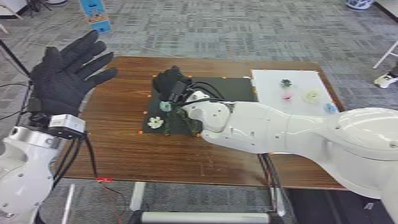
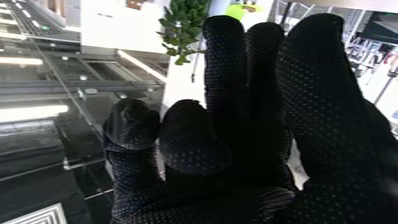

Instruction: Arrange flowers

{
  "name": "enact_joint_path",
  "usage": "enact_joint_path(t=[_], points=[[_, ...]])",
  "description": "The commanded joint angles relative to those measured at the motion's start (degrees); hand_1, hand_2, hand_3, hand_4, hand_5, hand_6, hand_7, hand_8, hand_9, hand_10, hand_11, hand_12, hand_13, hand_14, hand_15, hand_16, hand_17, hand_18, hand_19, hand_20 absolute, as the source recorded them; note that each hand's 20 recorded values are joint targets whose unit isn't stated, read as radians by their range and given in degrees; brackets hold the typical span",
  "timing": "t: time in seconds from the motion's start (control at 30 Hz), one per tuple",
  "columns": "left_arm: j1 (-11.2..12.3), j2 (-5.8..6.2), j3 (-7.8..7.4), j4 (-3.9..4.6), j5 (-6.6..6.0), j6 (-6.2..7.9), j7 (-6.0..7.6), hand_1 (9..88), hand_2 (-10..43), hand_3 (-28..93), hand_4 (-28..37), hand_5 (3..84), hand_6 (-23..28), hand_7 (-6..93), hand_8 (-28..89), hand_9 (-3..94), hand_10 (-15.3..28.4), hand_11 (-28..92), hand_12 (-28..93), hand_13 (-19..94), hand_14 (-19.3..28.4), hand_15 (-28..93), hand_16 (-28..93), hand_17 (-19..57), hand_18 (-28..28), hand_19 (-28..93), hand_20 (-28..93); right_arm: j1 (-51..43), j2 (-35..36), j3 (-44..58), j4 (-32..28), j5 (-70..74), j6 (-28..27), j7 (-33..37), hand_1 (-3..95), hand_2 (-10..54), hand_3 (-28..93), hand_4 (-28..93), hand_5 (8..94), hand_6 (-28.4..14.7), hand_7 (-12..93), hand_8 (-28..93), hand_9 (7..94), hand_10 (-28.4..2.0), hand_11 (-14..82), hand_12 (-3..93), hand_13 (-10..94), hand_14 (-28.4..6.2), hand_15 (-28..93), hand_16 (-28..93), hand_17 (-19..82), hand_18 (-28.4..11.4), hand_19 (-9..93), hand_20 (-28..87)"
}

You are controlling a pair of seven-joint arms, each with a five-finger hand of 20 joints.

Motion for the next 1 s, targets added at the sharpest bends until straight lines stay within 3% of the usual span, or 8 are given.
enact_joint_path(t=[0.03,0.23,0.3,0.43,0.47,0.57,0.73,1.0], points=[[-0.28,-0.14,-0.16,0.16,0.08,-0.67,-0.41,21.2,-4.4,63,-28.3,28.5,3.1,13.8,-8,24.2,11.3,13,16,20,14.7,14,4,-9.2,26.2,42,0,1.06,0.22,0.83,-0.65,-0.31,-1.14,-0.23,52.7,-9.5,56,-28,64.8,6.3,30,-7,74.4,-6.1,18.7,24.4,72,-4.9,87,36,38,-19.8,91,54],[-0.07,-0.05,-0.2,0.08,0.0,-0.42,-0.26,21.4,-4.3,63,-28.3,28.5,3.0,13.9,-8,24.2,11.3,13,16,20,14.6,13,4,-9.2,26.2,43,0,1.17,0.48,1.12,-1.27,-0.2,-2.63,-0.5,50.4,-9.5,59,-28,64.5,6.3,29,-7,73.8,-6.5,20.2,22.6,71,-4.8,87,36,38,-19.8,91,55],[-0.12,0.07,-0.09,0.1,-0.06,-0.39,-0.11,21.3,-4.4,63,-28.3,28.5,3.0,13.9,-8,24.2,11.3,13,16,20,14.7,13,4,-9.2,26.2,43,0,1.14,0.71,1.56,-1.67,-0.62,-3.81,-0.77,44.1,-9.5,72,-28,64.2,6.3,29,-7,72.9,-6.7,20.8,22.0,71,-5.0,87,36,38,-19.7,91,55],[-0.02,0.05,-0.1,0.08,-0.13,-0.45,-0.2,21.6,-4.2,63,-28.3,28.5,3.1,13.9,-8,24.2,11.3,13,16,20,14.6,13,4,-9.2,26.2,43,0,0.67,1.42,3.34,-3.04,-2.47,-9.09,0.6,46.8,-7.4,83,-27,62.3,5.8,28,-7,74.9,-5.9,13.2,40.3,70,-5.6,87,36,37,-20.0,90,56],[0.22,0.08,-0.22,0.01,-0.1,-0.33,0.0,21.4,-4.3,63,-28.3,28.5,3.1,13.8,-8,24.2,11.4,13,16,20,14.7,13,4,-9.2,26.2,43,0,0.72,1.46,3.58,-2.9,-2.16,-9.87,0.13,47.1,-4.9,84,-26,60.7,5.6,26,-10,73.7,-6.6,16.8,47.6,70,-5.9,87,36,37,-20.2,91,56],[0.29,0.03,-0.16,0.07,-0.17,-0.18,-0.1,21.3,-4.2,63,-28.3,28.5,3.1,13.8,-8,24.2,11.4,13,16,20,14.6,13,4,-9.2,26.2,43,0,0.39,2.25,5.5,-3.89,-1.79,-14.88,0.24,43.0,0.3,88,-22,57.4,5.1,23,-15,71.3,-8.9,37.0,52.7,71,-6.9,89,37,37,-21.3,92,56],[0.28,0.1,0.02,0.01,-0.17,0.15,-0.02,21.2,-4.0,63,-28.3,28.5,3.1,13.9,-8,24.2,11.4,13,16,20,14.6,13,4,-9.2,26.2,43,0,0.03,2.83,8.06,-4.68,-0.77,-22.07,0.8,32.3,13.4,93,-14,50.5,4.5,20,-15,78.2,-10.1,60.2,37.7,77,-6.8,90,37,43,-22.4,93,61],[0.73,-0.01,-0.12,0.01,-0.25,0.03,-0.23,21.2,-3.9,63,-28.3,28.5,3.1,13.9,-8,24.2,11.4,13,16,20,14.6,13,4,-9.2,26.2,42,0,-0.74,3.19,9.65,-3.9,-0.14,-27.21,0.99,25.3,20.6,93,-2,52.7,4.6,19,-15,84.2,-9.6,68.2,31.0,83,-6.1,93,38,50,-23.0,93,69]])
